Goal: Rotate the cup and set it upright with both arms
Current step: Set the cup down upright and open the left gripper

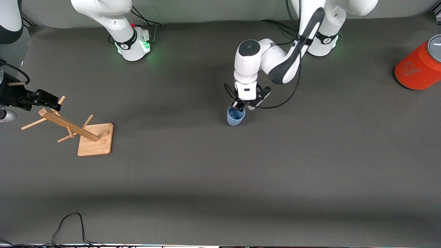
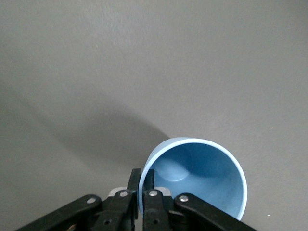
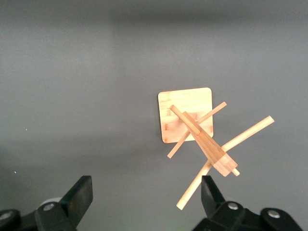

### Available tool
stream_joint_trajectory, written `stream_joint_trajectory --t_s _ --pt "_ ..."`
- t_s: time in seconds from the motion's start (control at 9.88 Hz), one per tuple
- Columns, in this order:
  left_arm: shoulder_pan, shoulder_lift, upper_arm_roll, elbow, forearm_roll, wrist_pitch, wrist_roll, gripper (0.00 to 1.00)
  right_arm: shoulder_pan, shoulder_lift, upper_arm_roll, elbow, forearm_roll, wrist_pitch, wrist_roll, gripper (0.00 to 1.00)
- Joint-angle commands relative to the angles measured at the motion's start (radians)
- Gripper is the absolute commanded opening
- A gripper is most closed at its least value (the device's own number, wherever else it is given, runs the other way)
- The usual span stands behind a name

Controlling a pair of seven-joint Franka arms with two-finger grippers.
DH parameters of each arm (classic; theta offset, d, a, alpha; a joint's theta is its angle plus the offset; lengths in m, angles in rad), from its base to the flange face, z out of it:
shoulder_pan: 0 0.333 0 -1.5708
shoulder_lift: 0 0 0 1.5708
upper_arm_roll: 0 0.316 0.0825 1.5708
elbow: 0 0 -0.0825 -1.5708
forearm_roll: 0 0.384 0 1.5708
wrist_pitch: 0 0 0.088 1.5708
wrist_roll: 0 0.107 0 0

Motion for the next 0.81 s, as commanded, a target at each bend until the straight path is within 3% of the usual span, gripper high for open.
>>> stream_joint_trajectory --t_s 0.0,0.1,0.2,0.3,0.4,0.51,0.71 --pt "-0.043 0.021 0.015 0.029 0.025 -0.007 -0.030 0.00 -0.004 -0.022 -0.001 -0.015 0.003 -0.005 0.019 1.00" --pt "-0.049 0.026 0.015 0.033 0.027 -0.011 -0.025 0.55 -0.004 -0.020 -0.003 -0.015 0.040 -0.005 0.018 1.00" --pt "-0.061 0.032 0.019 0.039 0.027 -0.022 -0.023 1.00 -0.006 -0.022 -0.009 -0.020 0.060 -0.005 0.016 1.00" --pt "-0.058 0.024 0.021 0.039 0.033 -0.033 -0.013 1.00 -0.003 -0.022 -0.010 -0.017 0.060 -0.005 0.015 1.00" --pt "-0.055 0.015 0.018 0.086 0.119 -0.147 0.103 1.00 -0.003 -0.023 -0.010 -0.018 0.060 -0.006 0.015 1.00" --pt "-0.040 0.009 0.016 0.148 0.108 -0.277 0.224 1.00 -0.003 -0.023 -0.009 -0.017 0.058 -0.006 0.013 1.00" --pt "-0.005 -0.043 0.018 0.176 0.022 -0.338 0.455 1.00 -0.003 -0.023 -0.009 -0.017 0.058 -0.006 0.013 1.00"
